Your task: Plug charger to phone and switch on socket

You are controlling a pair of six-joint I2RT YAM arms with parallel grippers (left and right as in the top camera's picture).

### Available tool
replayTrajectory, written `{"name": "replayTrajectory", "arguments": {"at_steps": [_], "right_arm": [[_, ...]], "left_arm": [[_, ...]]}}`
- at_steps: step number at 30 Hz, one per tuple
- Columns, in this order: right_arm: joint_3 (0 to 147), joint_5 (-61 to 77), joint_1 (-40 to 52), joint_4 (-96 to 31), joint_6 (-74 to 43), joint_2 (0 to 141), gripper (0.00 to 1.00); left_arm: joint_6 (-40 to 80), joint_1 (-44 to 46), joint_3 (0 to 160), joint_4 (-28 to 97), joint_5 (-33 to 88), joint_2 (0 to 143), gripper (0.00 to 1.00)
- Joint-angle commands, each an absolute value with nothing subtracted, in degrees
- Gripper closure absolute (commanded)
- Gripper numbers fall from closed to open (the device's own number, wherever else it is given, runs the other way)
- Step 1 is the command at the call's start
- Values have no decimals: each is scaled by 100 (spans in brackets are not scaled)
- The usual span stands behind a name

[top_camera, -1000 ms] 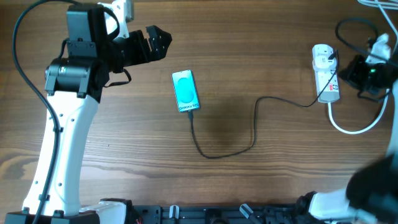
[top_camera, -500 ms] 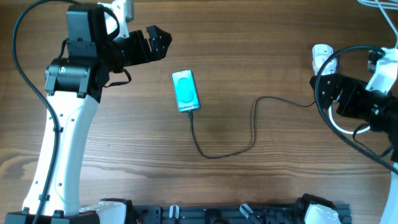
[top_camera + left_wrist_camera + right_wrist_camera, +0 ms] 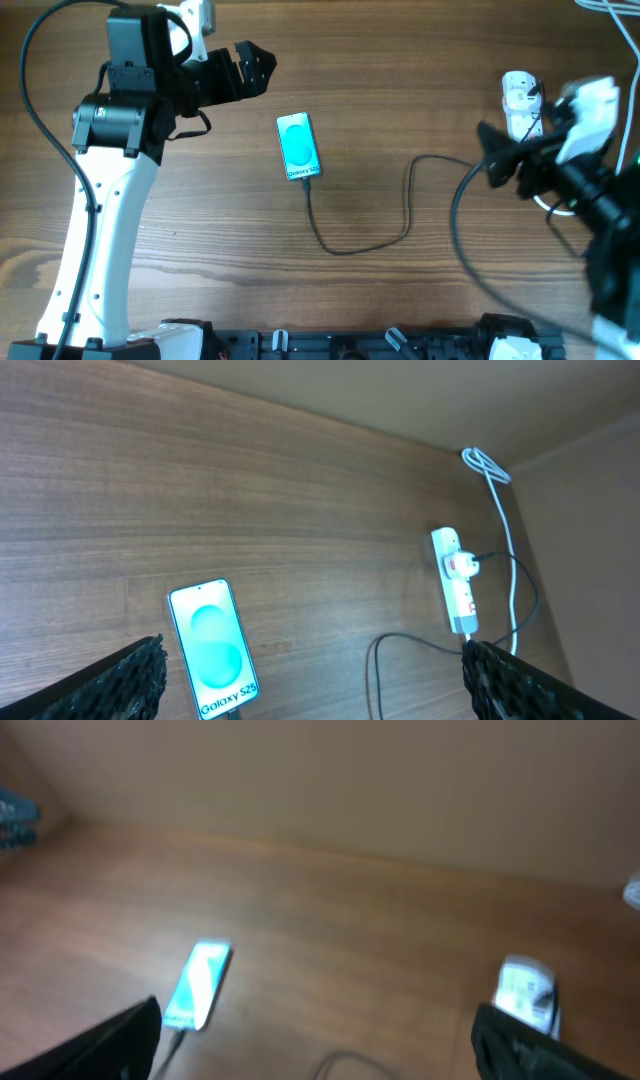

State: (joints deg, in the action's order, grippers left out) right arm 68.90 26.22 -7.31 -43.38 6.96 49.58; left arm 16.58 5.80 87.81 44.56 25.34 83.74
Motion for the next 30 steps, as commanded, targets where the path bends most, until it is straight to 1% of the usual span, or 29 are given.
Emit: {"name": "replayTrajectory", "arguments": {"at_steps": [1,3,5,8,10,18,21,22,24,30], "right_arm": [[5509,921,-292,-3363,-659,3986,0],[4619,585,-281,-2587,-1072,3452,0],[3566,578,-281,-1647,-1050,2790,0],[2383,602,-279,-757,-1055,1916,0],[1761,604,-279,-405,-1052,1387,0],[399,670,-279,-307,-1048,67,0],[152,705,-279,-228,-1033,19,0],[141,735,-279,-191,-766,19,0],[141,733,-279,-193,-600,19,0],[141,731,-279,-196,-615,21,0]], "left_arm": [[1581,534,8814,4445,2589,8390,0],[1581,534,8814,4445,2589,8390,0],[1581,534,8814,4445,2589,8390,0],[1581,534,8814,4445,2589,8390,0],[1581,534,8814,4445,2589,8390,0],[1581,534,8814,4445,2589,8390,0],[1581,534,8814,4445,2589,8390,0],[1581,534,8814,4445,2589,8390,0],[1581,534,8814,4445,2589,8390,0],[1581,534,8814,4445,2589,8390,0]]}}
